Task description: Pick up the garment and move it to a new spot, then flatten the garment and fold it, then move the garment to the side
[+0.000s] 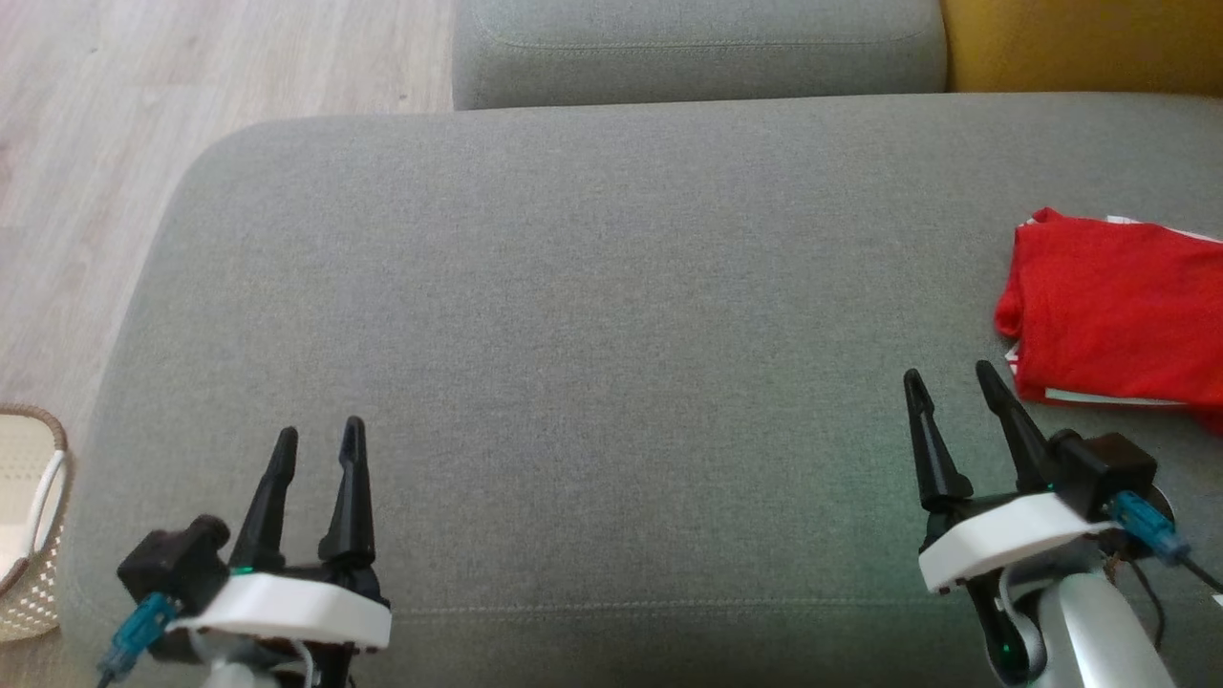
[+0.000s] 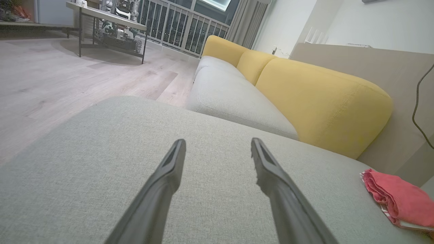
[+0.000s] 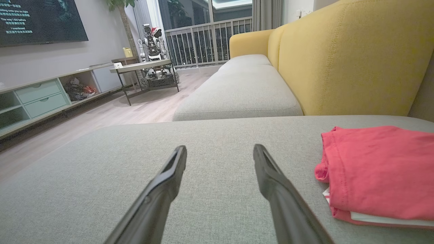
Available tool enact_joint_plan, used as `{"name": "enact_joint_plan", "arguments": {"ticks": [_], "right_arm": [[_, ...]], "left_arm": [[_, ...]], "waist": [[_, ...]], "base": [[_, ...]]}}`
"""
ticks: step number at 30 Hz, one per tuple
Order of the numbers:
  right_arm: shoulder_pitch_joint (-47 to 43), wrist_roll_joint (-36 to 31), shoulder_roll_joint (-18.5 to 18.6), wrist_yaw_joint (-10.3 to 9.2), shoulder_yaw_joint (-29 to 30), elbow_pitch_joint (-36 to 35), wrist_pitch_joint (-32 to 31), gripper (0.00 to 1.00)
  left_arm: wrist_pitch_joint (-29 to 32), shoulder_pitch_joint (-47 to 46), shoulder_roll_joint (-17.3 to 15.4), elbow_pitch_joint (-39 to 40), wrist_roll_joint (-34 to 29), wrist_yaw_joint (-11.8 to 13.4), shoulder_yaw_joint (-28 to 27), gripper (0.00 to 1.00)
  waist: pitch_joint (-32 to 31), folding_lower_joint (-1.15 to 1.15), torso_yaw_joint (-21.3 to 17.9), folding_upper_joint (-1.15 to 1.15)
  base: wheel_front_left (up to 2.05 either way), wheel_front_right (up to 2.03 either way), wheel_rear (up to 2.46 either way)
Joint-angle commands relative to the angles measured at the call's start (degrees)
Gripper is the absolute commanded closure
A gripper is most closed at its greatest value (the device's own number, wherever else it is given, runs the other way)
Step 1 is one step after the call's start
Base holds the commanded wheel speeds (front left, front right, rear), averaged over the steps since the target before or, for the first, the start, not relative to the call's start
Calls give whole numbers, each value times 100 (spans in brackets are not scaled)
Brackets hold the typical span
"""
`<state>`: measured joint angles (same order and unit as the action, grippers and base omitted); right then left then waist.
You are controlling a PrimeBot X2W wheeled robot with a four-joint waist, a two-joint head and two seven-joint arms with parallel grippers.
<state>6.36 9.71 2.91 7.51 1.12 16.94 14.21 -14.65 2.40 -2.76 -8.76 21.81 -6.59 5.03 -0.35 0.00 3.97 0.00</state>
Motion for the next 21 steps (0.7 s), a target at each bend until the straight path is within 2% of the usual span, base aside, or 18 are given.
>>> {"name": "enact_joint_plan", "arguments": {"ticks": [1,5,6,10,21], "right_arm": [[204,20,-3,-2,-147,-161,65,0],[216,19,-3,-2,-149,-152,67,0],[2,3,0,0,-4,6,1,100],[-87,54,-7,0,3,318,-31,100],[-81,783,-6,0,52,265,-215,100]], "left_arm": [[-35,-184,-12,163,52,-25,-207,0],[-35,-213,-12,170,134,-42,-234,0],[0,-2,0,-14,124,-25,-31,100],[13,90,8,-319,172,-23,-10,100],[176,6,-17,-343,808,-29,-82,100]], "waist": [[10,0,-1,0],[39,0,-1,0],[39,0,-1,0],[42,0,-4,0],[42,0,-39,0]], "base": [[0,0,0],[0,0,0],[0,0,0],[0,0,0],[0,0,0]]}}
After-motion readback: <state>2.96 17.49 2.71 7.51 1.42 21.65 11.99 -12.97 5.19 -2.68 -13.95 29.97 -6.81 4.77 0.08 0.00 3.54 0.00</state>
